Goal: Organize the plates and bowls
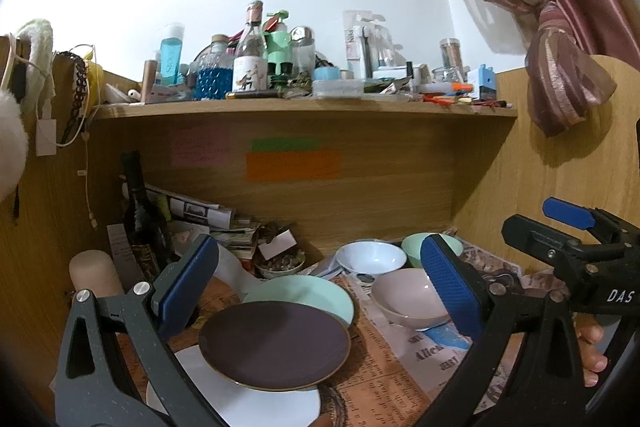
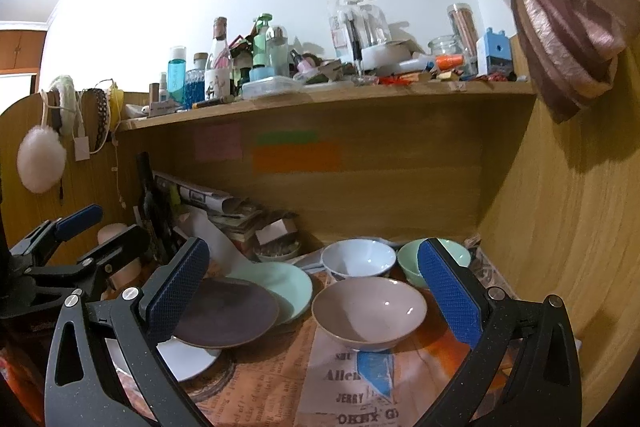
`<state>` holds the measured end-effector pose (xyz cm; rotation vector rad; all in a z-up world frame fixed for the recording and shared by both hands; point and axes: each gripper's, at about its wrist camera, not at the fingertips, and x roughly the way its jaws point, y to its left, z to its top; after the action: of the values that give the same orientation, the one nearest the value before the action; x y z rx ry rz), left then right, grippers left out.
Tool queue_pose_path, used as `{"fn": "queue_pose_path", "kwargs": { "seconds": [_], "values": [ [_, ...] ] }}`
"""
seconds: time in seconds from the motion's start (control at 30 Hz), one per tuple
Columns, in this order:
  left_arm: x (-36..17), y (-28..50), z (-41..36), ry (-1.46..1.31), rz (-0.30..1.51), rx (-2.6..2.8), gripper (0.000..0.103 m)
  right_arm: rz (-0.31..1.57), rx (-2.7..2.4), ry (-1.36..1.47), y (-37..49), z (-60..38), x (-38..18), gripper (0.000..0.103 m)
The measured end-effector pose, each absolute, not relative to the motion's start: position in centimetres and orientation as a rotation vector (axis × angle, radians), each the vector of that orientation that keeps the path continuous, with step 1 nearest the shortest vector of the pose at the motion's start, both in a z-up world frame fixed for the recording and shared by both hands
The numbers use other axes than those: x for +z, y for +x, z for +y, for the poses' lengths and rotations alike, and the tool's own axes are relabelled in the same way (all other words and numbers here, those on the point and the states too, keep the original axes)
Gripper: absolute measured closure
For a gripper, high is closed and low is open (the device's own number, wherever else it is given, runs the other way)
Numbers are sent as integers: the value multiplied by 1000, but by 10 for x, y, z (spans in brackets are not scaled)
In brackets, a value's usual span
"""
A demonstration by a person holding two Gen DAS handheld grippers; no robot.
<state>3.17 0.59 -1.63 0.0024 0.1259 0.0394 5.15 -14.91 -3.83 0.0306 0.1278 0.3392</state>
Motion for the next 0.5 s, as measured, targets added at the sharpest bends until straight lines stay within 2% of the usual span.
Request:
{"fn": "queue_pose_path", "kwargs": {
  "seconds": [0.5],
  "values": [
    [-53,69,81,-30,269,168,1,223,436,-29,93,-106,-70,0]
  ]
}}
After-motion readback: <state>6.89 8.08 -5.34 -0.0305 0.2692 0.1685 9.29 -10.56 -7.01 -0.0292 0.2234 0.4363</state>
